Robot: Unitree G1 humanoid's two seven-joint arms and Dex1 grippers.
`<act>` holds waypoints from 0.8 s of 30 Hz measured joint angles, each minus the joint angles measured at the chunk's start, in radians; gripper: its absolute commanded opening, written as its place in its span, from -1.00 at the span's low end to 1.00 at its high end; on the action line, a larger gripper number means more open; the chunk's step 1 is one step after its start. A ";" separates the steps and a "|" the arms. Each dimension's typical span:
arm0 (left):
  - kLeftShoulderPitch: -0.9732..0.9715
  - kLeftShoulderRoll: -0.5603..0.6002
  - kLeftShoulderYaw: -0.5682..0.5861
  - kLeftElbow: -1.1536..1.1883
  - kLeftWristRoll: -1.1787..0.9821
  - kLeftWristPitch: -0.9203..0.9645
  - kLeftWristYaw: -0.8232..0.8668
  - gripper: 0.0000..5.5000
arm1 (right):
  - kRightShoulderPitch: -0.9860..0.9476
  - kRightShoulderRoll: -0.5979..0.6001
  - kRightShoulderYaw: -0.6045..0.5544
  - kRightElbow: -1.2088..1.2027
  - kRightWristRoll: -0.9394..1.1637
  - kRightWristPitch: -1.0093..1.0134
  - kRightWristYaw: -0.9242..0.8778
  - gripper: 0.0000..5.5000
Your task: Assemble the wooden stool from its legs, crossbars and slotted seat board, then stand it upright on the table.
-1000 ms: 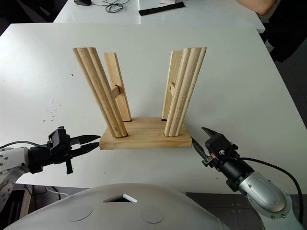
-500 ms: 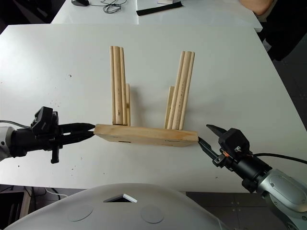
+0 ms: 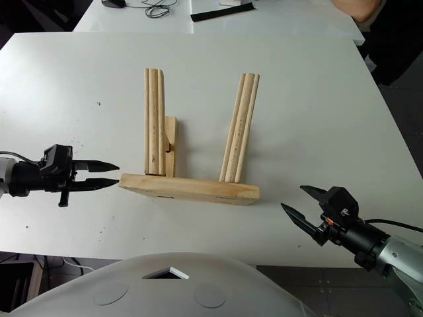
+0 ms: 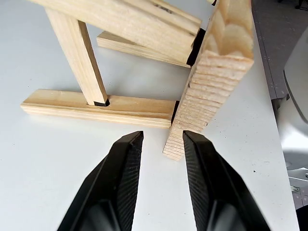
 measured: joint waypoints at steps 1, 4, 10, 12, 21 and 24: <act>-0.016 -0.008 -0.027 0.038 0.033 -0.059 -0.037 -0.44 | -0.025 0.002 0.041 0.018 -0.028 -0.008 0.015 0.17; -0.036 -0.044 -0.088 0.138 0.094 -0.181 -0.095 -0.44 | -0.097 0.004 0.153 0.062 -0.086 -0.035 0.059 0.17; -0.151 -0.166 -0.178 0.441 0.229 -0.459 -0.130 -0.44 | -0.306 0.005 0.351 0.160 -0.166 -0.083 0.152 0.17; -0.159 -0.204 -0.184 0.477 0.234 -0.503 -0.110 -0.44 | -0.339 0.003 0.395 0.187 -0.203 -0.102 0.176 0.17; -0.142 -0.236 -0.213 0.473 0.235 -0.522 -0.093 -0.25 | -0.442 0.001 0.465 0.278 -0.284 -0.146 0.220 0.18; -0.143 -0.236 -0.229 0.473 0.236 -0.498 -0.093 -0.07 | -0.449 0.001 0.481 0.291 -0.307 -0.159 0.222 0.18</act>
